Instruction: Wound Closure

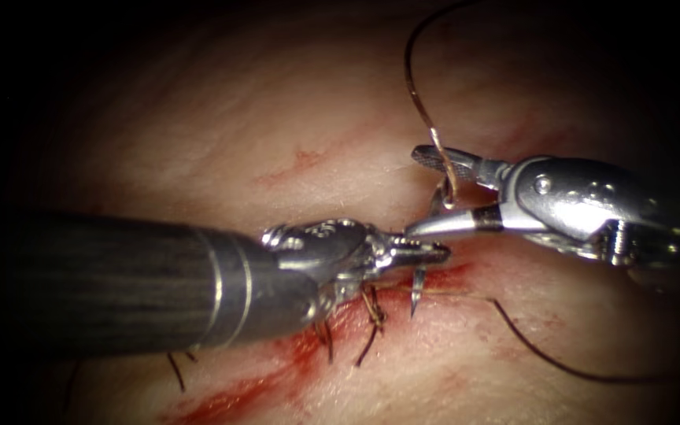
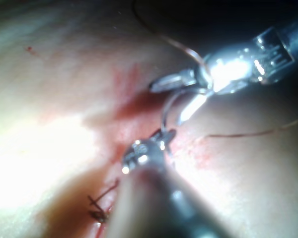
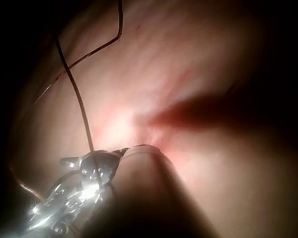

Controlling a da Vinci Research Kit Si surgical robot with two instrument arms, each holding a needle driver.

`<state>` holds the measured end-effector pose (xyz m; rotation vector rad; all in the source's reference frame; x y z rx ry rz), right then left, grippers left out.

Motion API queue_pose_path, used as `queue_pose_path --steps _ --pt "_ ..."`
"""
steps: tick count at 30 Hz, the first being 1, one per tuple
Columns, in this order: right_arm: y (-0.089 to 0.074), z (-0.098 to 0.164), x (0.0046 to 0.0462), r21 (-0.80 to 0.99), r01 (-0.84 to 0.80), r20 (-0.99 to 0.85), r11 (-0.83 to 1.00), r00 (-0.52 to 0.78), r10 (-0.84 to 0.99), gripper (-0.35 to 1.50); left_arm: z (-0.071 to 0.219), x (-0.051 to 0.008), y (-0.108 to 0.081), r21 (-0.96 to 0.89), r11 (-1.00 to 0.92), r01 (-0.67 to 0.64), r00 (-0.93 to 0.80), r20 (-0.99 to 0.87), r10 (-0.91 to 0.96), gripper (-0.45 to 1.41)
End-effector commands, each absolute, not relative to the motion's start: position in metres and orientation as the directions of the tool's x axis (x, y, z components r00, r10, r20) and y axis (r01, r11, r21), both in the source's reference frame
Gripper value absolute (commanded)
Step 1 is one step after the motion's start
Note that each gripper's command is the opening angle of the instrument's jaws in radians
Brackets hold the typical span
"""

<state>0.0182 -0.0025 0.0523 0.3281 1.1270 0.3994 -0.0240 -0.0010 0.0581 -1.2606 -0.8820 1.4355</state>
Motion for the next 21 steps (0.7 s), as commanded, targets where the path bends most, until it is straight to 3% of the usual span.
queue_pose_path --steps 1,5,12,15,21 --pt "-0.0031 0.053 0.019 0.449 -0.139 -0.804 0.883 0.368 0.467 0.77 0.0587 -0.0246 -0.0012 -0.948 -0.243 -0.208 0.033 -0.255 0.966 -0.45" --pt "-0.0036 0.0535 0.0195 0.445 -0.137 -0.808 0.885 0.365 0.462 0.55 0.0586 -0.0245 -0.0013 -0.946 -0.248 -0.208 0.031 -0.26 0.965 -0.45" --pt "-0.0036 0.0541 0.0194 0.44 -0.139 -0.809 0.887 0.366 0.459 0.54 0.0584 -0.0242 -0.0013 -0.947 -0.248 -0.206 0.03 -0.259 0.965 -0.45" --pt "-0.0036 0.0539 0.0192 0.442 -0.137 -0.809 0.886 0.366 0.46 0.25 0.0584 -0.0242 -0.0014 -0.945 -0.253 -0.206 0.029 -0.265 0.964 -0.45" --pt "-0.0034 0.0534 0.0192 0.446 -0.137 -0.812 0.885 0.353 0.464 0.03 0.0584 -0.0243 -0.0014 -0.945 -0.253 -0.206 0.029 -0.265 0.964 -0.45"
